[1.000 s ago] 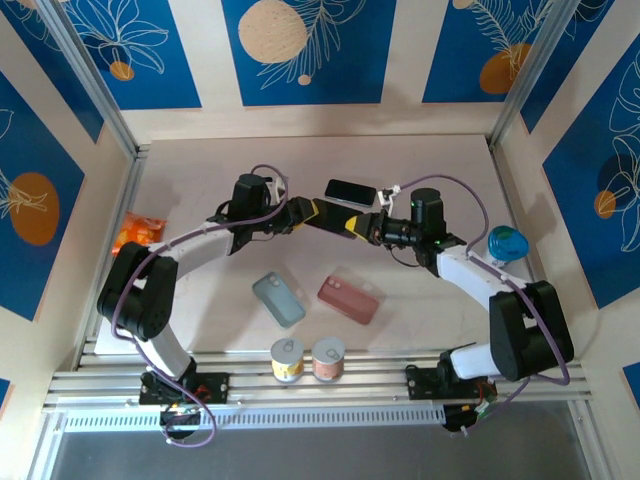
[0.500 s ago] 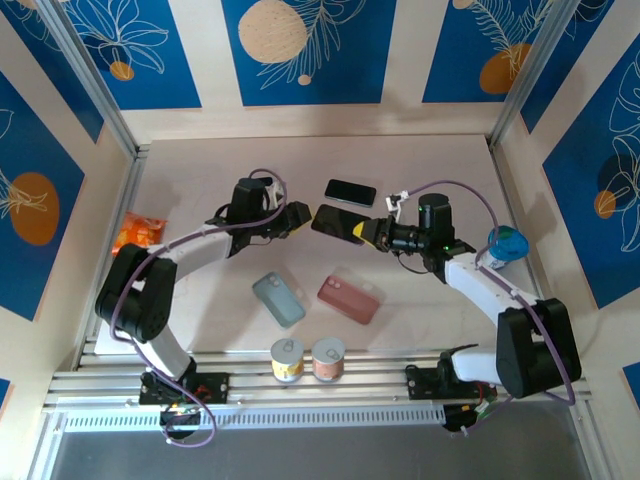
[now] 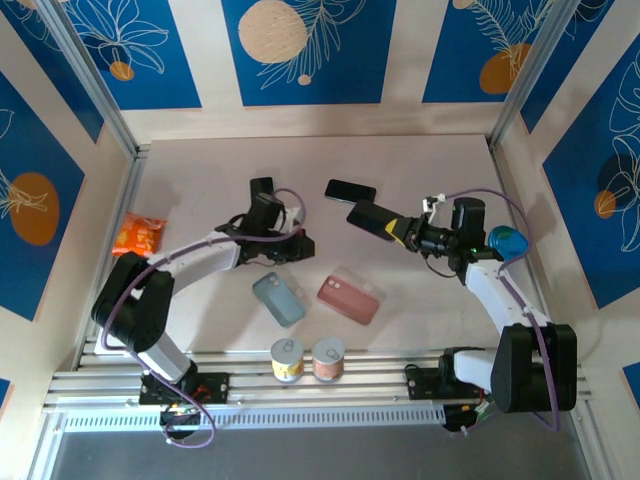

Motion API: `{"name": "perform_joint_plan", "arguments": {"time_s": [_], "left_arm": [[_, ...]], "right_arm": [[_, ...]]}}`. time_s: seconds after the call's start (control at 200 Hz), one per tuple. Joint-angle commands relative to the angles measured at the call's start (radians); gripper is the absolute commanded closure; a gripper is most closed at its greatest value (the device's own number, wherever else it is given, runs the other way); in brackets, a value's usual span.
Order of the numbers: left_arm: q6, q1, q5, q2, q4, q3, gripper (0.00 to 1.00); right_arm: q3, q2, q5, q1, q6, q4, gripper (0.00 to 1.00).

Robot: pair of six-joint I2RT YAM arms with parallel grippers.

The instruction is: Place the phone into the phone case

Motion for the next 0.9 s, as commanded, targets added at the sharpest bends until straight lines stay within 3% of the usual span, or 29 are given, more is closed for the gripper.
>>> {"name": "perform_joint_plan", "arguments": {"time_s": [0.0,0.28,0.895], "left_arm": [[0.051,-0.066,0.060,0.035,-0.078,0.029,1.00],[0.021,-0.174,0.103,0.194,-0.069,0.113,1.00],[-0.067,-0.141,-0.020,0.395,-0.037,0.200,1.00]], "right_arm": [[-0.001,-0.042,-0.063,-0.027,-0.038,-0.028,1.00],[-0.005,-0.068,-0.089,-0.097,-0.049,-0.063,1.00],[0.006,-0.087,-0.146,-0.175,-0.064,-0.112,1.00]]}}
